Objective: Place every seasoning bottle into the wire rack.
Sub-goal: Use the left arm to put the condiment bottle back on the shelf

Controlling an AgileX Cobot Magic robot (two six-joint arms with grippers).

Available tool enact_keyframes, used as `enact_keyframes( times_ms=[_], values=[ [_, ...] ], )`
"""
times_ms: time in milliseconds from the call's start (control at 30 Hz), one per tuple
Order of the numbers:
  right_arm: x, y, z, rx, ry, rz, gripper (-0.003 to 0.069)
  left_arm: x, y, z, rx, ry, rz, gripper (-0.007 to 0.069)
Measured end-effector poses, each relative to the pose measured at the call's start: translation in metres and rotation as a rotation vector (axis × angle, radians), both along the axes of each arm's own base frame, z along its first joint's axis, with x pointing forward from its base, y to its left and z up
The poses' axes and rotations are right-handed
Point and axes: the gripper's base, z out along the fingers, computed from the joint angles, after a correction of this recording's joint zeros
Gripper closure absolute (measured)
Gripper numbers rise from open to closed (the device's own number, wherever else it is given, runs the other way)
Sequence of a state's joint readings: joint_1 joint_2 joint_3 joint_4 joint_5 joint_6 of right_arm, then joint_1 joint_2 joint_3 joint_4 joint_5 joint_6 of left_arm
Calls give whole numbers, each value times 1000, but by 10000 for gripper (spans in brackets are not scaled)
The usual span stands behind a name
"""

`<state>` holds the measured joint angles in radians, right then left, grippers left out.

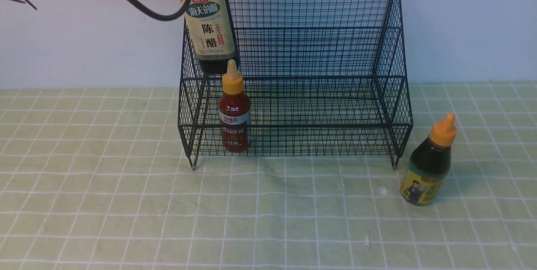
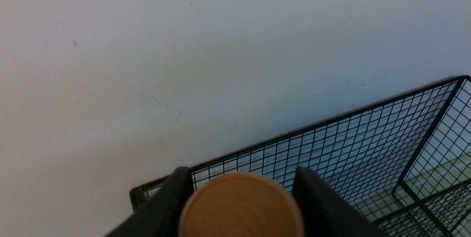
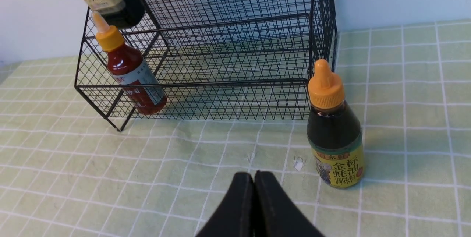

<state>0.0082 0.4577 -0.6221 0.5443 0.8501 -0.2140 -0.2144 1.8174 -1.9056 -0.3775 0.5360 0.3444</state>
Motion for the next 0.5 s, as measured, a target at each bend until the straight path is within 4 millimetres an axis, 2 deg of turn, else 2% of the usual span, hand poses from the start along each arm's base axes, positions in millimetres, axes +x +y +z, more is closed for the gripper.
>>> enact_keyframes(
  times_ms=[167,500],
  values=[
    [0,0,0,-1,0,0,672,6,-2,-12,5,38,-7,313],
    [0,0,0,-1,0,0,672,27,-9,-61,51,203,-39,313]
  ],
)
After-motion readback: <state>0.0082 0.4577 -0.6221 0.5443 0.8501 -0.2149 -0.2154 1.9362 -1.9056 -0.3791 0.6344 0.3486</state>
